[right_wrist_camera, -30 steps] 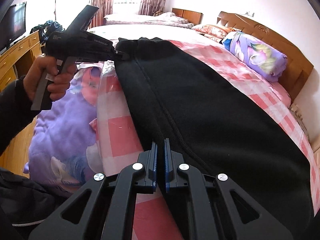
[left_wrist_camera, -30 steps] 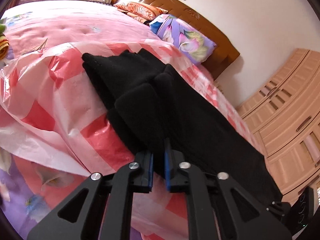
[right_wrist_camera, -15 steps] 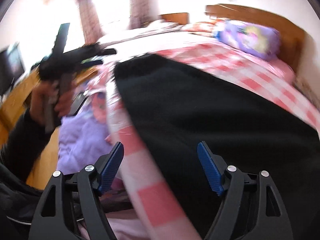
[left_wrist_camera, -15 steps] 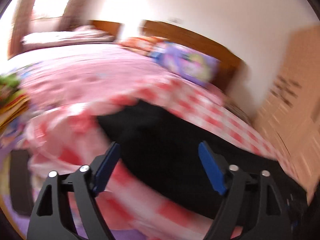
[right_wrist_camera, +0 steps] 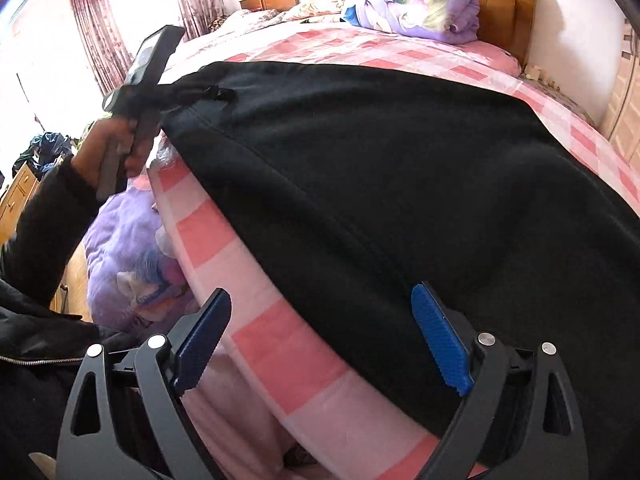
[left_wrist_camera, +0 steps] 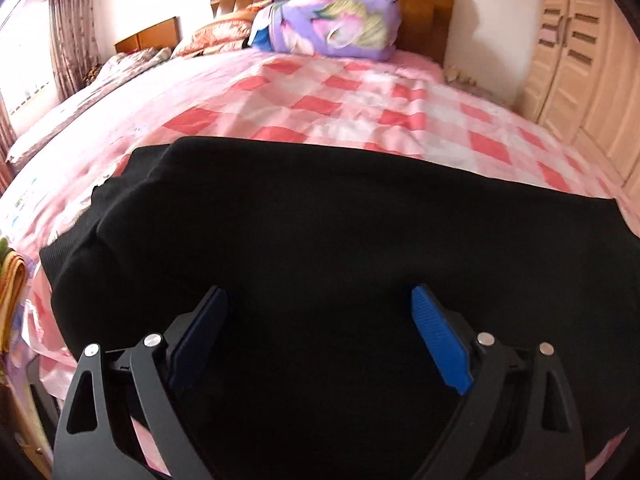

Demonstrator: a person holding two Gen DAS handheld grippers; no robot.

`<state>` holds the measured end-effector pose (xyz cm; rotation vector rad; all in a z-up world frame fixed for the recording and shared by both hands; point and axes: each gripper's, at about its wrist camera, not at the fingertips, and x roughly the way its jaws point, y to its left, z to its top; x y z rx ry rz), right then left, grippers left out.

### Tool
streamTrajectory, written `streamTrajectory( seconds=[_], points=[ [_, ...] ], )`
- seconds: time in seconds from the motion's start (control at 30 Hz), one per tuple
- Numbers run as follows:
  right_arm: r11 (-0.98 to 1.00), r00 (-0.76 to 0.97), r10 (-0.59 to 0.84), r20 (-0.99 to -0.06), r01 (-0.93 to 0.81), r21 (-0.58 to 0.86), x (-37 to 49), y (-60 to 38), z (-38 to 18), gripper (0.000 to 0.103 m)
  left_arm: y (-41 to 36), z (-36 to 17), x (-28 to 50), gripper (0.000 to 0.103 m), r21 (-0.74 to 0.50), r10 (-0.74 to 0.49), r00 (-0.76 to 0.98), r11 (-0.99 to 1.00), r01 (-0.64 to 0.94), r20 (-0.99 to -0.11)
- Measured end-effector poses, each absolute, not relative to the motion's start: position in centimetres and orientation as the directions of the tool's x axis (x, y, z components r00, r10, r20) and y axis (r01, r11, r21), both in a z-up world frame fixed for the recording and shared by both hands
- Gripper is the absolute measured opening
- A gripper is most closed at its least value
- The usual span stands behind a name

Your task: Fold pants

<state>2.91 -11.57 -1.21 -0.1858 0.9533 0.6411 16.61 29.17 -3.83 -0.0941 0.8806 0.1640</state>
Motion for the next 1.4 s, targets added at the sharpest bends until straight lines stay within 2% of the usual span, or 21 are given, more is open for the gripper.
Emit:
streamTrajectory(
  seconds=[0.07,0.17,0.23,0.3,0.37,0.47,0.6,0.7,0.83,0.93,0.97,1.07,1.17,1.3,1.4],
  points=[
    [0.817,0.452,0.421,-0.786,-0.566,0.112,2.3,-12.5,-0.5,0.088,28.9,-2.8,16.9,0.090,0.004,0.132,0.604,0.978,-0.209,-0.786],
    [0.876,0.563,0.374,-0.737,-0.475,0.082,1.9,-16.0,0.7,0.088,26.3,-0.4,15.7,0.091,0.037,0.147,0.665,0.984,-0.176,-0.733],
    [0.930,0.609,0.305,-0.732,-0.355,0.092,2.7,-19.4,0.7,0.089,23.2,0.9,14.8,0.091,0.042,0.098,0.700,0.994,-0.097,-0.707],
    [0.971,0.613,0.223,-0.758,-0.204,0.121,4.0,-23.3,-0.1,0.089,19.2,1.2,15.0,0.092,0.038,-0.003,0.698,0.998,0.043,-0.716],
    [0.978,0.593,0.205,-0.778,-0.149,0.144,4.6,-25.5,-1.1,0.089,15.7,0.9,16.0,0.092,0.075,-0.037,0.682,0.988,0.133,-0.730],
    [0.970,0.564,0.194,-0.802,-0.232,0.072,3.4,-25.9,-1.3,0.089,10.8,-0.1,18.8,0.092,0.116,-0.066,0.632,0.963,0.243,-0.772],
    [0.972,0.564,0.184,-0.805,-0.228,0.062,1.8,-26.7,-0.9,0.089,7.3,-1.2,21.5,0.092,0.146,-0.060,0.602,0.947,0.286,-0.796],
    [0.977,0.572,0.179,-0.800,-0.197,0.078,1.5,-27.2,-0.1,0.089,4.1,-0.9,22.6,0.092,0.170,-0.071,0.609,0.929,0.328,-0.790],
    [0.995,0.644,0.081,-0.761,-0.092,0.028,3.0,-29.5,1.3,0.092,-0.6,-0.5,23.6,0.094,0.189,-0.104,0.608,0.897,0.399,-0.787],
    [1.000,0.574,0.005,-0.819,0.002,0.008,5.1,-32.9,-0.9,0.092,-3.8,-1.5,24.5,0.095,0.201,-0.106,0.579,0.874,0.441,-0.809],
    [0.999,0.574,0.034,-0.818,-0.014,0.032,5.0,-33.4,-1.2,0.092,-4.6,-1.9,24.6,0.095,0.208,-0.103,0.574,0.868,0.451,-0.812],
    [0.993,0.602,0.117,-0.790,-0.058,0.103,3.3,-34.5,-0.9,0.092,-5.4,-2.4,24.4,0.097,0.231,-0.093,0.597,0.867,0.442,-0.796],
    [0.996,0.606,0.090,-0.790,-0.065,0.063,2.5,-34.0,-0.5,0.092,-4.9,-2.7,24.7,0.102,0.209,-0.103,0.604,0.881,0.424,-0.790],
    [0.994,0.686,0.066,-0.724,0.015,0.105,2.2,-35.3,1.5,0.092,-4.1,-2.9,24.8,0.102,0.162,-0.136,0.599,0.895,0.416,-0.789],
    [0.990,0.630,0.057,-0.775,0.065,0.126,3.3,-37.0,-0.4,0.092,-4.3,-2.9,24.7,0.102,0.173,-0.132,0.610,0.894,0.414,-0.781]
  ],
)
